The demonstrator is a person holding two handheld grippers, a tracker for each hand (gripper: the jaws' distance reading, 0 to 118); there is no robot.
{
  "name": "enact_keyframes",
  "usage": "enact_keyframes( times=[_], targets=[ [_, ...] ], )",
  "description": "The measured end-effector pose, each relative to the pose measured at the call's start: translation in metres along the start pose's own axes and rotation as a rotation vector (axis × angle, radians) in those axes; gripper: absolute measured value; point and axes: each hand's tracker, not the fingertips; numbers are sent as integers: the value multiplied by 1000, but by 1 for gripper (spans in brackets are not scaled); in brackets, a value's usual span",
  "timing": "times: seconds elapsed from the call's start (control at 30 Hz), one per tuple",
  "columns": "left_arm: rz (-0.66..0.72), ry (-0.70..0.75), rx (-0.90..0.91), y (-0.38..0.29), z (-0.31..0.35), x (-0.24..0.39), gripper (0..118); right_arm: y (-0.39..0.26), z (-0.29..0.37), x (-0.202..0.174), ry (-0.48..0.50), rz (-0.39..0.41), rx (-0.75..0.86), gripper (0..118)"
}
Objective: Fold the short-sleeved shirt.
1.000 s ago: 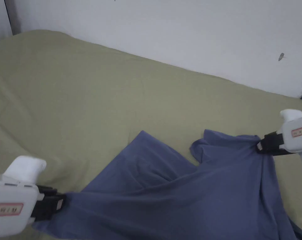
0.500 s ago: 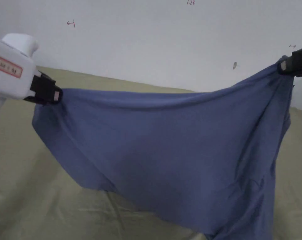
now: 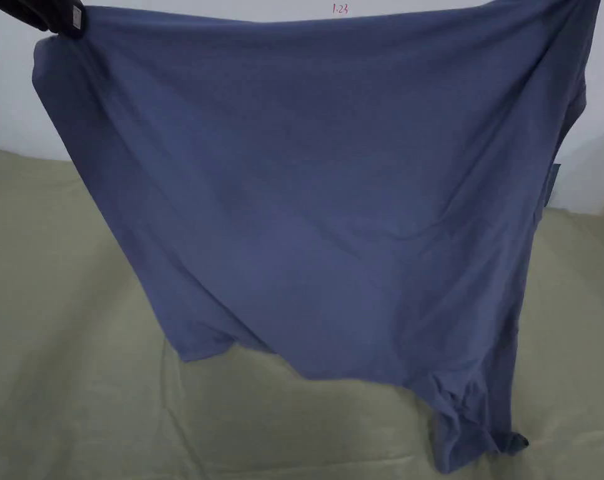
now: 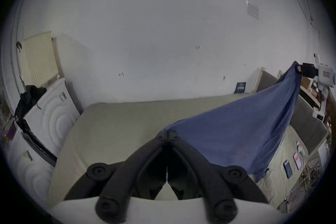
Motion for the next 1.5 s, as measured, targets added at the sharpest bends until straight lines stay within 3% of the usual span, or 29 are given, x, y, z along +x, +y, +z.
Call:
enact_keyframes(
  times=[0.5,0.6,0.67,0.8,0.93,1.2,1.4,1.5],
  targets=[
    [-26,98,83,40,14,-13,0,42,7,-21,40,-12,150,2],
    [-39,70,78,30,17,-10,0,29,12,-24,55,36,121,2],
    [-60,57,62,16,17,-5,0,13,19,-28,64,74,102,2],
    [-80,12,43,-27,23,7,0,-30,37,-25,95,34,43,2],
    [-74,-33,-25,-79,27,11,0,-81,59,-16,105,53,-47,2],
    [-3,-99,-141,-174,60,7,0,-173,112,20,75,-51,-173,2],
    [87,-122,-217,-240,86,11,0,-235,153,23,45,-126,-241,2],
    [75,-115,-232,-270,104,12,0,-263,179,20,32,-124,-266,2]
  ],
)
